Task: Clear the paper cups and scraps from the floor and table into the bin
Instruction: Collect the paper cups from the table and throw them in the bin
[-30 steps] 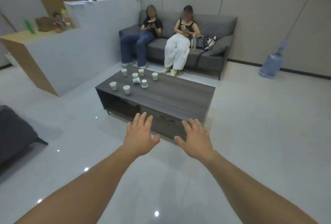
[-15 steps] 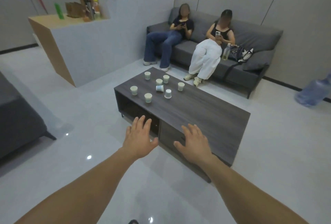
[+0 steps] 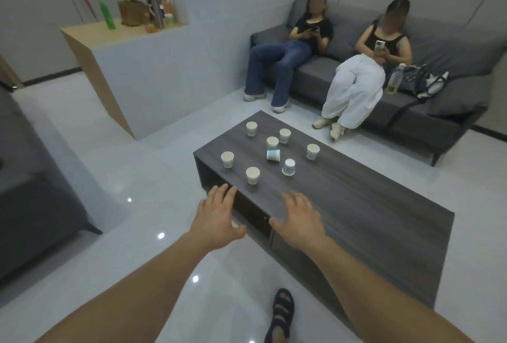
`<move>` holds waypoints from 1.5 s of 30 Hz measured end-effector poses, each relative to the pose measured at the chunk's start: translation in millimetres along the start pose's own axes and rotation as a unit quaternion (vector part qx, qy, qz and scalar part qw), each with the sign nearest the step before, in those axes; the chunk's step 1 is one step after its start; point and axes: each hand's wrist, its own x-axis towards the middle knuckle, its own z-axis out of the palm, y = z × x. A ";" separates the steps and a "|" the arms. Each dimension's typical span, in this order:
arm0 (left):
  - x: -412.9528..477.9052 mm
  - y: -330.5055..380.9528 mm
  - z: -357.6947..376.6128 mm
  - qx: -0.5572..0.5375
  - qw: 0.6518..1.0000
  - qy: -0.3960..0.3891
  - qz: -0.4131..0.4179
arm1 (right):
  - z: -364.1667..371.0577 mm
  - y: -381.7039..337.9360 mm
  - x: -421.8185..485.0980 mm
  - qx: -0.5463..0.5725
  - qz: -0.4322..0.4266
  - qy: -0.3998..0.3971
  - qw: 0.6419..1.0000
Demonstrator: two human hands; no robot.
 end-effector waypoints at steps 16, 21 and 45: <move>223.6 -63.6 0.7 -0.009 0.994 -0.057 -0.090 | 10.8 -17.9 274.8 -0.010 -0.044 -0.102 0.994; 293.4 -112.4 32.6 -0.024 0.993 -0.109 -0.044 | 52.3 -29.7 344.9 -0.012 0.006 -0.131 0.991; 449.1 -184.5 243.2 -0.261 0.941 -0.215 -0.004 | 239.7 -19.8 472.6 0.112 0.110 -0.097 0.983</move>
